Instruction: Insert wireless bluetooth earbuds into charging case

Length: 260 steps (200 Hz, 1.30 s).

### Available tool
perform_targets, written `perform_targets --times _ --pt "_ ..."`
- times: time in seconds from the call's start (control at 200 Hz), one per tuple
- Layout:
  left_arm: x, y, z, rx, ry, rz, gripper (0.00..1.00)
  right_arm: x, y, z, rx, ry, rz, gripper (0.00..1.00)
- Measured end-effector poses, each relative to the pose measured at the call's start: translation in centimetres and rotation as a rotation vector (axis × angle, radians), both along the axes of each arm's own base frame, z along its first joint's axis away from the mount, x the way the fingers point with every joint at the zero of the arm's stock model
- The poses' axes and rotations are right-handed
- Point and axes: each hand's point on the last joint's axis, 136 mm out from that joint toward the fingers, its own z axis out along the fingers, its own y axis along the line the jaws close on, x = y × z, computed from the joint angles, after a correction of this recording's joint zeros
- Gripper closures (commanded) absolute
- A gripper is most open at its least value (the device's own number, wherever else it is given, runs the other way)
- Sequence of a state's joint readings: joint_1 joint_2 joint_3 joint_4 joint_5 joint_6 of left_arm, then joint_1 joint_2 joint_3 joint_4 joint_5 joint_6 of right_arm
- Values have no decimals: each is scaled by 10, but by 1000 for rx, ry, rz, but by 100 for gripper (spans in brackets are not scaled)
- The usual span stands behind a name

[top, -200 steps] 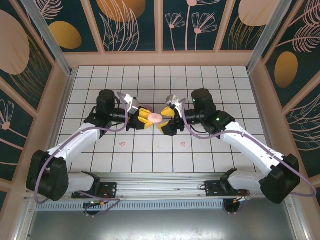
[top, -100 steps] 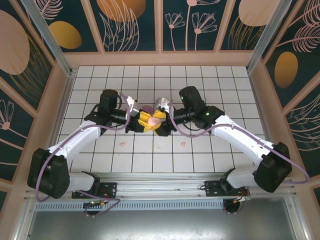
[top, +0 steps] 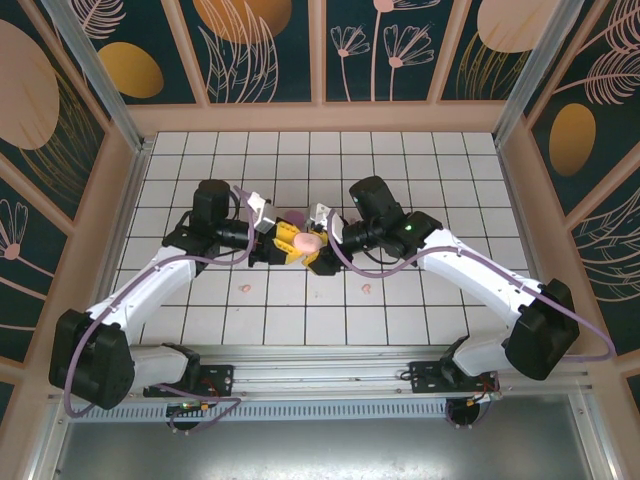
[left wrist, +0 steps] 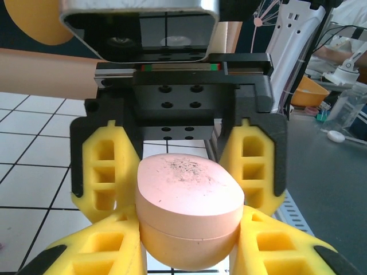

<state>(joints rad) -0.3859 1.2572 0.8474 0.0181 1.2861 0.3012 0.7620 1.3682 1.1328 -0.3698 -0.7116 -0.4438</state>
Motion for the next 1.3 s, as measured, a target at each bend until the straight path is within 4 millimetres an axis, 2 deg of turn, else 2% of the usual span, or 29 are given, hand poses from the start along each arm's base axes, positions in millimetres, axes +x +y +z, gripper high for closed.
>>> perform_targets --times 0.155,0.33,0.38,0.47,0.631,0.686,0.761,0.971,1.146,1.301 --pt "0 2 -2 7 -2 21 93 0 -1 -1 -7 1 -2 66" --pt "-2 3 0 5 -21 39 90 -2 0 2 -5 1 4 74" --pt "-3 4 1 3 -23 39 89 -2 1 3 -2 4 5 71" --pt "-2 4 0 4 -20 42 89 -2 2 2 -3 18 6 56" --pt "-1 4 -2 9 -17 49 88 -2 3 2 -1 39 -3 49" --pt "-1 4 -4 15 -12 55 88 -1 4 6 8 36 -4 45" --pt "0 4 -6 21 -9 60 86 0 5 12 21 27 -3 44" --pt "-2 6 -8 27 9 59 84 -1 6 12 24 28 16 70" --pt "-3 8 -11 37 26 65 81 -1 7 8 13 41 33 81" --pt "-5 9 -11 38 19 72 71 -2 7 8 14 38 38 85"
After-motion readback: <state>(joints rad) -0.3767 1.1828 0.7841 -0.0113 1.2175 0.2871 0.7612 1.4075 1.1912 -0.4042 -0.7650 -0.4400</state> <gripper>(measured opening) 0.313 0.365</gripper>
